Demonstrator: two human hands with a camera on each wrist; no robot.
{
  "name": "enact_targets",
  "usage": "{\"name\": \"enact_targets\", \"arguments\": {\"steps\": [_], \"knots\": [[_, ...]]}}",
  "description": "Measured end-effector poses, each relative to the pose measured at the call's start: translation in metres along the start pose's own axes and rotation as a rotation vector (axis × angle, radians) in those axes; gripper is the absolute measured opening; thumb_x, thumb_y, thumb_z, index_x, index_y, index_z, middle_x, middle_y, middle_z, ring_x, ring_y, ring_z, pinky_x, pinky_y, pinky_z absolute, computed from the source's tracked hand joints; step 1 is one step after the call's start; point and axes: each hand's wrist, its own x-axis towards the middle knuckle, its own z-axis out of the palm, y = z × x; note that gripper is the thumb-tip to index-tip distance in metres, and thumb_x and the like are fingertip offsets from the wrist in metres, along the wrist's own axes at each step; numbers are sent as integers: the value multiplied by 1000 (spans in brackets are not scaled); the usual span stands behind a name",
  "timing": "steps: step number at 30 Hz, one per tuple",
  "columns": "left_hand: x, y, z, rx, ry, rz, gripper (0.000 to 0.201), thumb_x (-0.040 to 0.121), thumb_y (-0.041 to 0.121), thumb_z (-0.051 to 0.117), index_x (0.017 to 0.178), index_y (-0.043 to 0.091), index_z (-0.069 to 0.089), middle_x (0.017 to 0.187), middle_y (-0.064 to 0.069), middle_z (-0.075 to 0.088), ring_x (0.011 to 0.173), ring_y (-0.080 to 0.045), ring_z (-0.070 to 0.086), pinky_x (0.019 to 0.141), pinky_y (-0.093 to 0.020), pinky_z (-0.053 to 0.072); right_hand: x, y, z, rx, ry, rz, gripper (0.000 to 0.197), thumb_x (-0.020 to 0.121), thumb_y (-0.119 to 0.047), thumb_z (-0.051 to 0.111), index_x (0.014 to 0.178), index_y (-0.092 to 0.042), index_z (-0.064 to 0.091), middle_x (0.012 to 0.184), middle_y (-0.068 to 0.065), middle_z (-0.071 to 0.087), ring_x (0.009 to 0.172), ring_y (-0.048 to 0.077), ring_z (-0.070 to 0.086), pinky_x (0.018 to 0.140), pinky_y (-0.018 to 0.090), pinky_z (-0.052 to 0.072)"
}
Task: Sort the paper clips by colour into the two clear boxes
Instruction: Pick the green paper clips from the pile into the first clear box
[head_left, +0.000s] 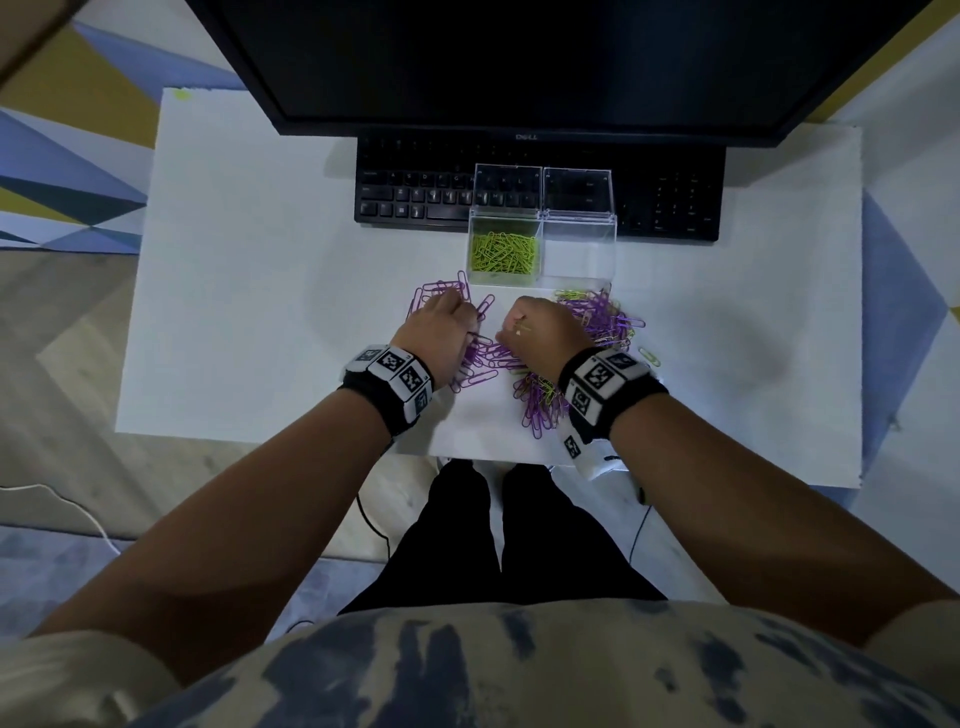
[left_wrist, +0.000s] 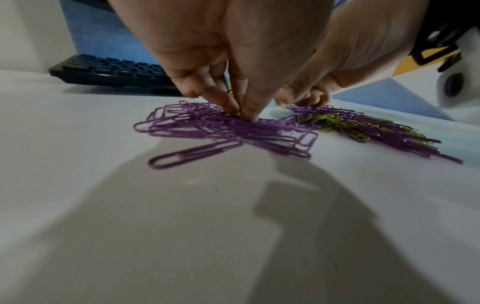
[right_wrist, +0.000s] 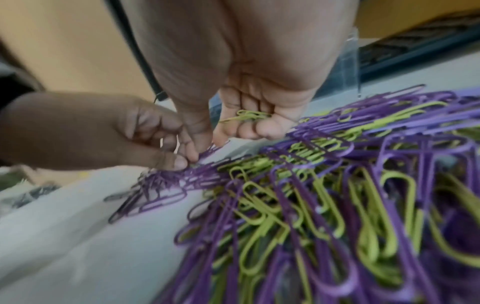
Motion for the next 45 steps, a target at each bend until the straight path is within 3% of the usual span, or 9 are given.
{"name": "enact_targets", "arguments": {"steps": [5, 11, 16, 20, 30, 34, 38, 41, 45], "knots": [[-3, 0, 1, 11, -1, -6, 16, 91, 10, 49, 106, 8, 54, 115, -11, 49, 109, -29, 47, 90, -40, 44, 0, 0, 6, -225, -74, -83, 16, 89, -24, 61, 94, -9, 63, 103, 11, 61, 95, 28, 57, 79, 34, 45], [-10, -13, -8, -143, 130, -105, 5, 88, 11, 52, 92, 11, 51, 102, -6, 51, 95, -22, 49, 83, -37, 47, -4, 5, 3, -107, -59, -54, 15, 87, -23, 63, 87, -7, 63, 95, 10, 62, 86, 27, 58, 74, 34, 47], [-13, -25, -11, -212, 174, -225, 12, 83, 11, 57, 94, 8, 55, 101, -9, 52, 98, -25, 49, 85, -36, 46, 0, 8, -12, -43, 52, -25, 16, 86, -19, 63, 91, -3, 60, 95, 11, 63, 86, 27, 59, 72, 30, 44], [-6, -12, -9, -216, 208, -181, 11, 85, 16, 56, 94, 10, 57, 100, -8, 53, 97, -24, 51, 86, -38, 48, -1, 12, -15, -73, 128, -8, 17, 87, -17, 61, 101, -8, 60, 103, 10, 64, 92, 26, 58, 77, 28, 44], [16, 15, 8, -69, 118, -78, 19, 90, 17, 49, 102, 6, 60, 109, -12, 53, 110, -29, 47, 92, -41, 44, -13, 26, -15, -191, 4, -89, 12, 84, -16, 62, 94, -16, 69, 95, 7, 61, 77, 18, 52, 73, 28, 45], [15, 23, 7, 99, 71, -72, 34, 91, 20, 42, 117, 0, 51, 120, -15, 48, 116, -30, 44, 95, -38, 39, -14, 29, -10, -217, -19, -123, 9, 87, -18, 60, 89, -14, 68, 87, 3, 57, 82, 23, 56, 69, 28, 40], [16, 26, 5, 205, 20, -71, 42, 94, 22, 38, 127, -2, 44, 129, -18, 45, 121, -32, 41, 99, -40, 37, -12, 24, -10, -48, 9, -66, 11, 89, -16, 57, 88, -11, 67, 94, 9, 67, 88, 25, 62, 79, 33, 50], [15, 24, -1, 18, 76, -110, 32, 90, 16, 46, 117, -2, 47, 120, -17, 49, 113, -31, 46, 92, -37, 41, -12, 20, -18, 106, 37, 25, 12, 88, -17, 60, 90, -8, 67, 99, 5, 67, 91, 19, 59, 81, 28, 46], [10, 28, -12, -523, 261, -338, 10, 89, 14, 52, 94, 5, 52, 88, -10, 60, 81, -26, 56, 71, -33, 46, -11, 19, -25, 212, 25, 95, 13, 89, -21, 63, 93, -9, 67, 104, 3, 66, 95, 13, 55, 83, 25, 39]]}}
